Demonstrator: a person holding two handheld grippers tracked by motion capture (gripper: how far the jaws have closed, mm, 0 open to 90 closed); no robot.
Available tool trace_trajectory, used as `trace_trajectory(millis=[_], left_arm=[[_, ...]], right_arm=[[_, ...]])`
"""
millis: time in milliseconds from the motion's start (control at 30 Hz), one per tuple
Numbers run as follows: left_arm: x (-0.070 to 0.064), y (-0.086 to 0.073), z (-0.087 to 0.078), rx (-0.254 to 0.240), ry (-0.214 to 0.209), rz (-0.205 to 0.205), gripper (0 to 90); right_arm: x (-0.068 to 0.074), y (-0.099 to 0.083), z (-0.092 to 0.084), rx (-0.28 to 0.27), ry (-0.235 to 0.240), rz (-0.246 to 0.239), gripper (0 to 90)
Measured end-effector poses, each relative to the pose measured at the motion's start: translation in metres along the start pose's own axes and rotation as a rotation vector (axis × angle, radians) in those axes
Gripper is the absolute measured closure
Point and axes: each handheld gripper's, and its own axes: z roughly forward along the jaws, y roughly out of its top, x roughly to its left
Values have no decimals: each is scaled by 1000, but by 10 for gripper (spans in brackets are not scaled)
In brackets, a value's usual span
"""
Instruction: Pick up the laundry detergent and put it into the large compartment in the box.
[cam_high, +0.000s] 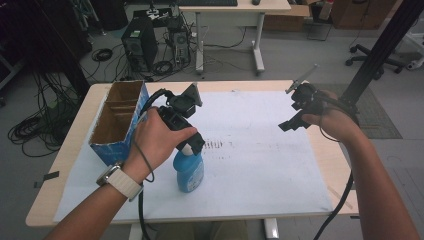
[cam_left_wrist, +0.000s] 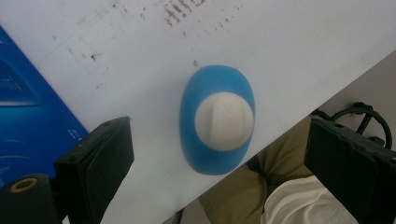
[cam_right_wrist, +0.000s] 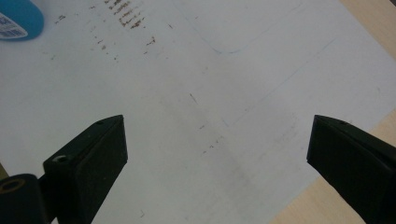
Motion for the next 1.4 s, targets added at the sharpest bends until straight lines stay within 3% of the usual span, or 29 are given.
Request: trace_trajectory(millis=[800, 1400], left_arm=[[4, -1, 28, 22, -19, -4, 86], [3, -2, 42, 27, -11, -5, 89]], right_arm=[[1, 1, 4, 4, 9, -3, 53], [2, 2, 6, 4, 11, -7, 53]])
